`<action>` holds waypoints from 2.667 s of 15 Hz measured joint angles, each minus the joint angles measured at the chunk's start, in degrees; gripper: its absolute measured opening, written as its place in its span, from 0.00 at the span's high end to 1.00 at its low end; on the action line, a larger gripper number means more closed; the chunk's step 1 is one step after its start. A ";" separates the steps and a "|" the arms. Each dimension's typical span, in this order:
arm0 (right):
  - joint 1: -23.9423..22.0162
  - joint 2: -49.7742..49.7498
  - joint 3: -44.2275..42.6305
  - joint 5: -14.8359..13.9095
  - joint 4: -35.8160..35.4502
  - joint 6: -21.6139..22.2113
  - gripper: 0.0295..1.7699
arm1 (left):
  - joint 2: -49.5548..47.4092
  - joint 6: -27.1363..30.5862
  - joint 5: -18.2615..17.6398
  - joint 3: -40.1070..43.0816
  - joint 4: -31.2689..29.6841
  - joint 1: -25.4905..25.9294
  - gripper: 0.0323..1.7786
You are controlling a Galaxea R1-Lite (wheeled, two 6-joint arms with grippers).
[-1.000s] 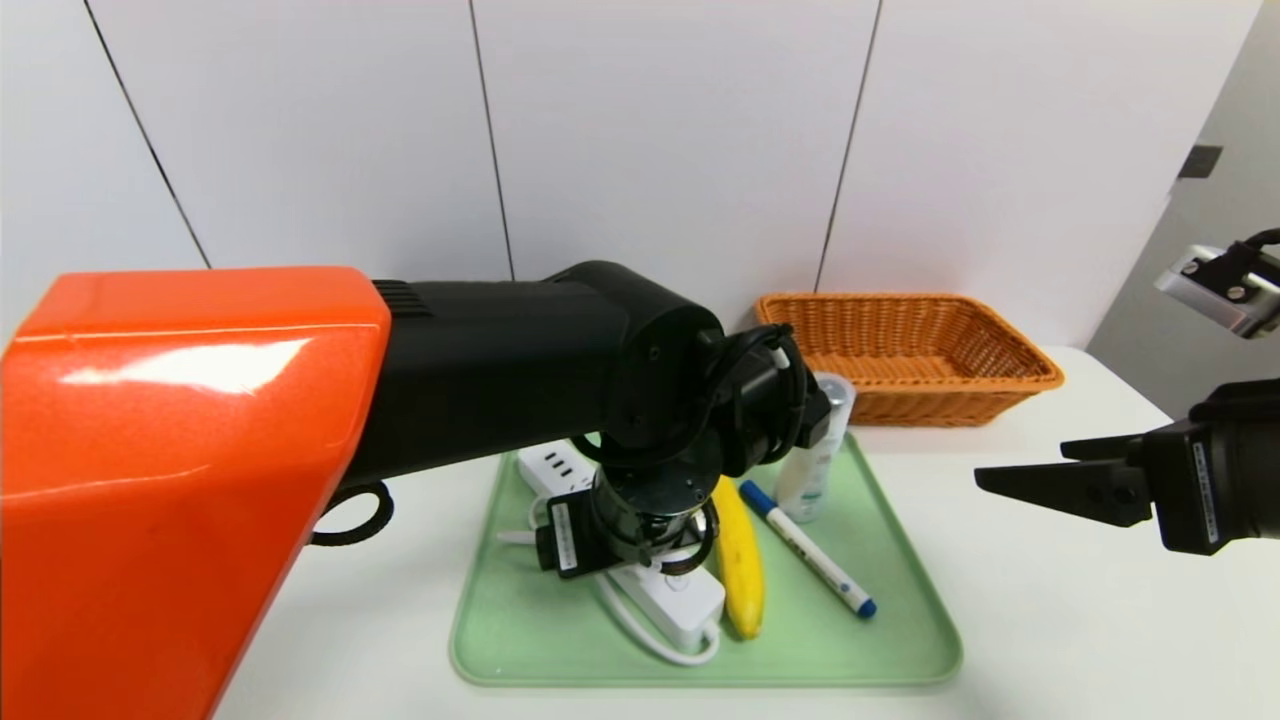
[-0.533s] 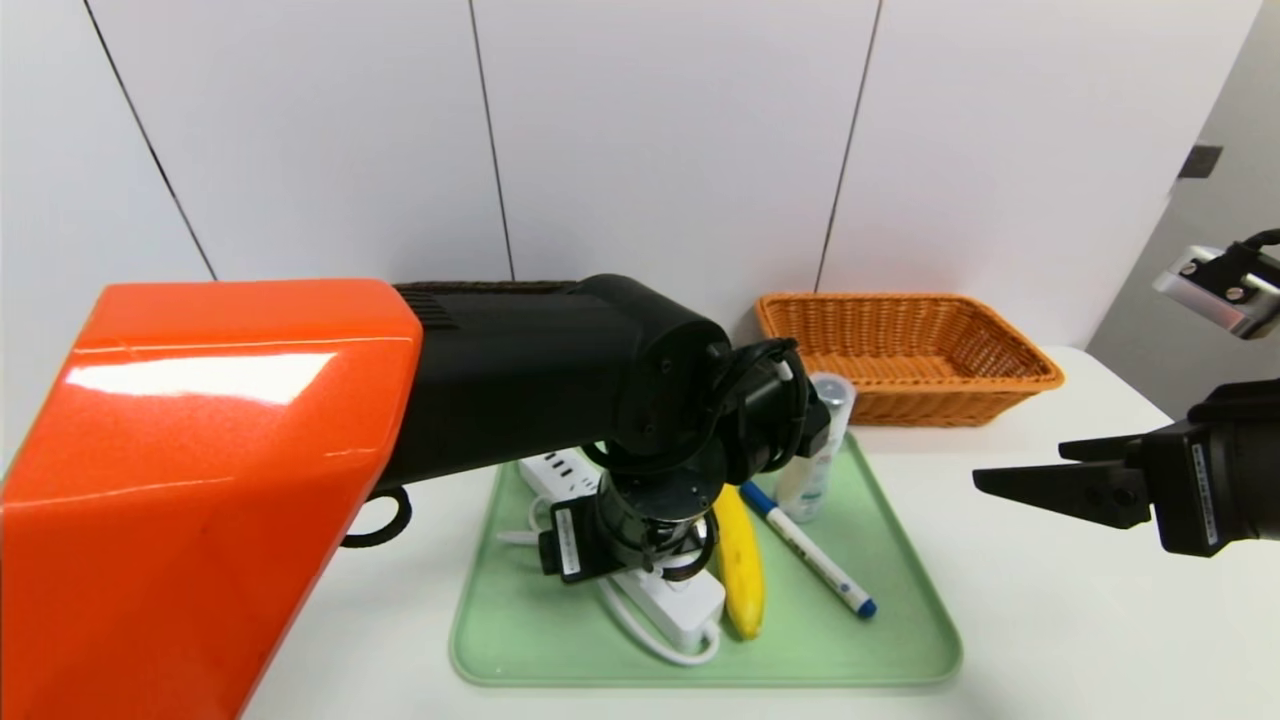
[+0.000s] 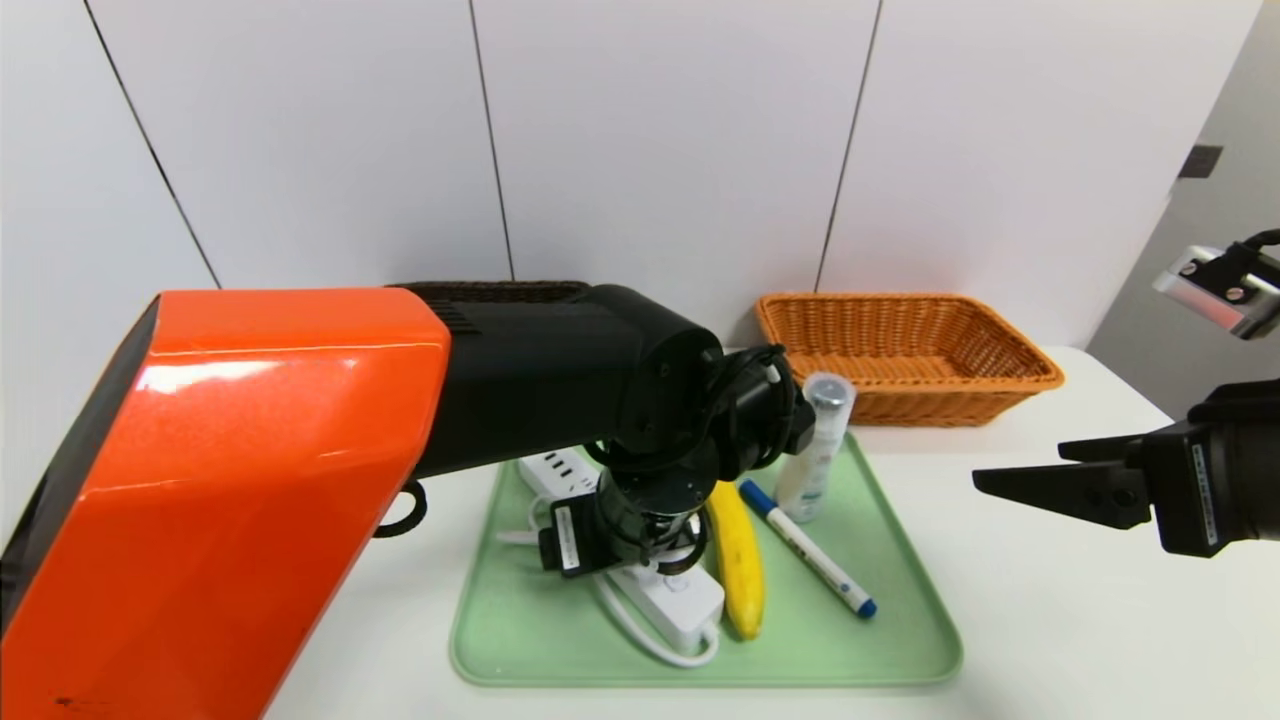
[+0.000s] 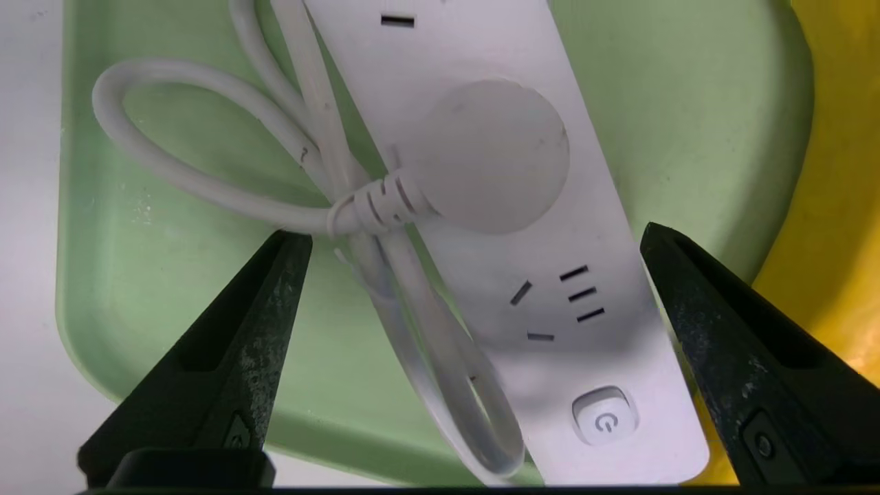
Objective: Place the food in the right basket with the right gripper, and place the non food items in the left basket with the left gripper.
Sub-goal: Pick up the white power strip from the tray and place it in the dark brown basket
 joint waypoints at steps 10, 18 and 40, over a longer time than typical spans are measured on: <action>0.00 -0.39 0.41 0.02 0.20 0.00 0.04 | 0.90 1.50 0.09 0.00 -3.55 2.21 0.05; 0.00 -0.43 1.60 0.09 0.11 0.00 0.04 | 1.51 0.52 5.05 0.00 -4.75 2.23 0.05; 0.06 -0.41 2.10 0.11 0.11 -0.02 0.04 | 3.17 0.06 10.00 0.00 -5.53 2.23 0.33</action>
